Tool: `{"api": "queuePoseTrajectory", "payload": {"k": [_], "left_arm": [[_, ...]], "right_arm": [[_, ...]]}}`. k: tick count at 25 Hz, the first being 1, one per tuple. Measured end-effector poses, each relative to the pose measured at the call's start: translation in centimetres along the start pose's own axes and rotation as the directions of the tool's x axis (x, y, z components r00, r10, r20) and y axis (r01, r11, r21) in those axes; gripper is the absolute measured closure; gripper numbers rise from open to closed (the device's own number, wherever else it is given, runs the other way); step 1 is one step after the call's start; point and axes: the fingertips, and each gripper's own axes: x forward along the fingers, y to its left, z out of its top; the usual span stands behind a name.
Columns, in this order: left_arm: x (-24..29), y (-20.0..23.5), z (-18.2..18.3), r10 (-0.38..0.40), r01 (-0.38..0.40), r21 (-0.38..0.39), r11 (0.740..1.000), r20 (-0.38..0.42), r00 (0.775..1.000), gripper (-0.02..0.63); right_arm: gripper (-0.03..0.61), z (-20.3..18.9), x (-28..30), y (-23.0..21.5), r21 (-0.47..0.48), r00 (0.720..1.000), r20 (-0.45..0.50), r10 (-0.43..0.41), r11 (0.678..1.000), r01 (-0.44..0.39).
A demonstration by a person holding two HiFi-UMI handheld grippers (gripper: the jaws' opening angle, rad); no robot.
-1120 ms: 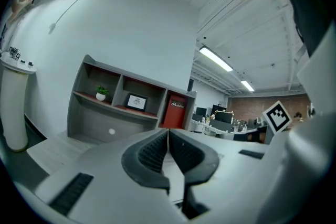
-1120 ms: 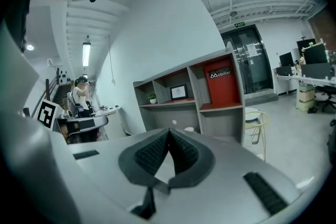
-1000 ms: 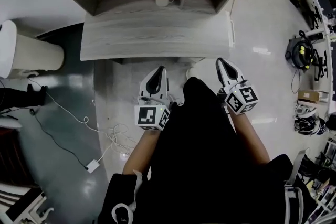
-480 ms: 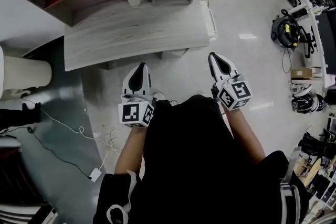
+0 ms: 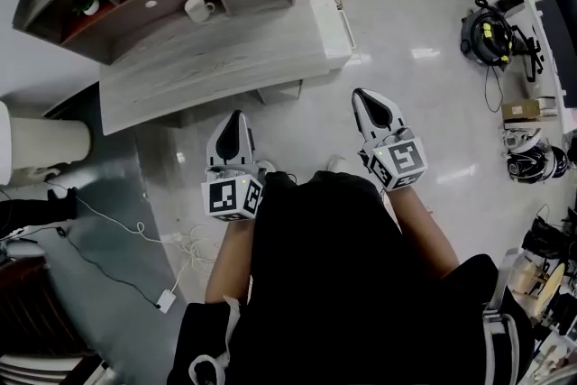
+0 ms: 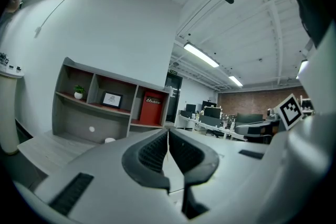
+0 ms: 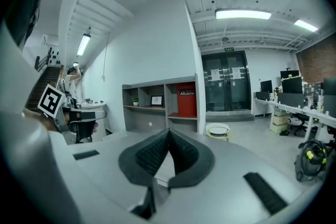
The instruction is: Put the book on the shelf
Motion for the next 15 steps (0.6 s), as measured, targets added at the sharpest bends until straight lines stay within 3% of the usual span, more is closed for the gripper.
{"api": "queuePoseTrajectory", "payload": {"k": [15], "left_arm": [[1.2, -11.8, -2.7, 0.123, -0.124, 0.048, 0.991, 0.026, 0.992, 0.598]], "right_arm": [[0.578, -1.3, -4.7, -8.8, -0.019, 0.991, 0.053, 0.120, 0.993, -0.119]]}}
